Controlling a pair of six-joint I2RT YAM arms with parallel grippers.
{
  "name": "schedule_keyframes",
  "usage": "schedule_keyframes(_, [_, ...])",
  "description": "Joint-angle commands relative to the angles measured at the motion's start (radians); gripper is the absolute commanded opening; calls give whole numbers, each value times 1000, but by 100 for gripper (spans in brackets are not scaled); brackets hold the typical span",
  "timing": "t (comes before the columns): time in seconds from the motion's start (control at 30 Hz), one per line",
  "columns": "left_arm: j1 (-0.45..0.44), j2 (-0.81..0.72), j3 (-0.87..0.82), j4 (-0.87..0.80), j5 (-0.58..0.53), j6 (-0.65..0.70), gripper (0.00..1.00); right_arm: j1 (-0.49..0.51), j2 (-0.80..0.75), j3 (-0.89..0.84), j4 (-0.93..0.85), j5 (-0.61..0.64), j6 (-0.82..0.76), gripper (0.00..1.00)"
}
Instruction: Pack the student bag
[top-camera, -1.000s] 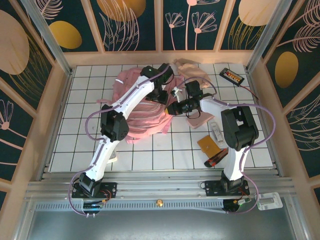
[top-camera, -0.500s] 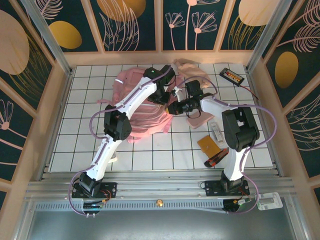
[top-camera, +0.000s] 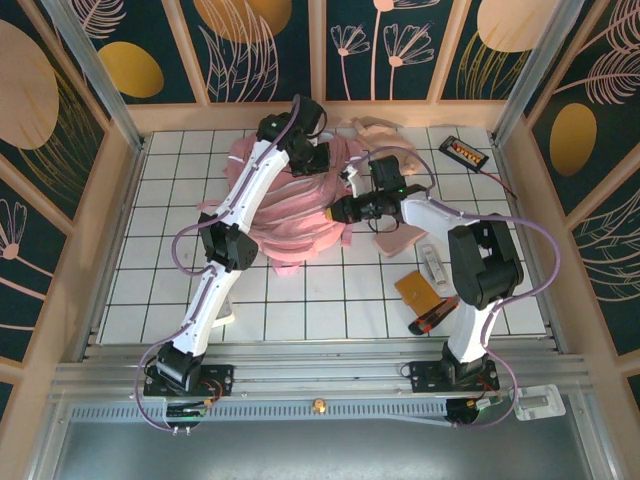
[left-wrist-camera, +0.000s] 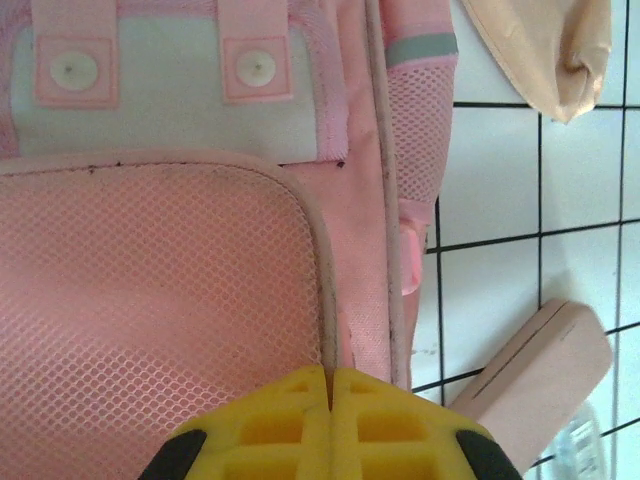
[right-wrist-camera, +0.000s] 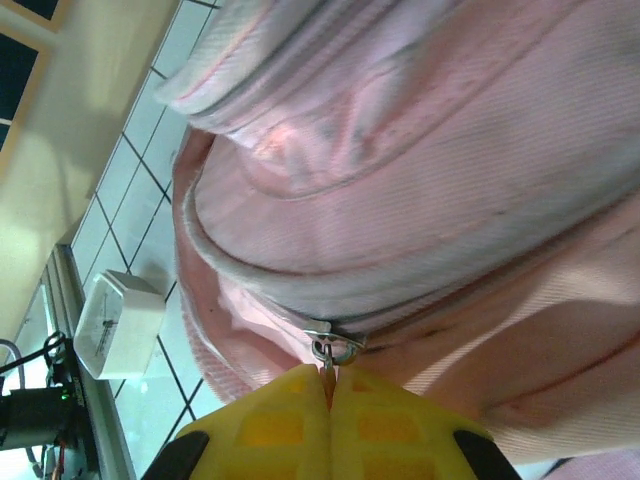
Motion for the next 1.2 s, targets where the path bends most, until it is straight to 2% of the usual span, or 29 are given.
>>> schedule_keyframes(0.0, [12,15,40,129,50,-179,0,51,-34,-19,35,-67,91,0])
schedule_keyframes(0.2, [13,26,40,241,94,-283,0,118,26,-13,237,-27,298,0])
schedule_keyframes(0.4, [11,19,41,237,76,-284,0,179,112,41,444,16,482,0])
schedule_keyframes(0.53, [11,14,41,245,77,-289,0,230,161,51,492,80,530,0])
schedule_keyframes(0.67, [13,2,40,208,60,-255,0,217,122,2,455,172,504,0])
schedule_keyframes(0.7, [16,-2,41,181,45,-232,11,202,102,-17,437,192,491,0])
schedule_keyframes(0.73, [19,-8,41,151,23,-200,57,185,82,-34,423,198,481,0])
schedule_keyframes(0.8, [22,-23,40,87,-32,-127,97,152,52,-64,398,193,464,0])
schedule_keyframes(1.0, [15,-48,40,-97,-170,150,98,77,-15,-95,308,159,373,0])
schedule_keyframes(1.07, [-9,-75,0,-102,-216,268,99,60,-16,-87,290,122,346,0])
schedule_keyframes(1.13, [-12,-81,-4,-98,-176,272,99,51,-17,-79,274,101,322,0])
schedule_keyframes(1.17, [-21,-72,19,-102,-193,278,99,48,-16,-75,265,93,314,0])
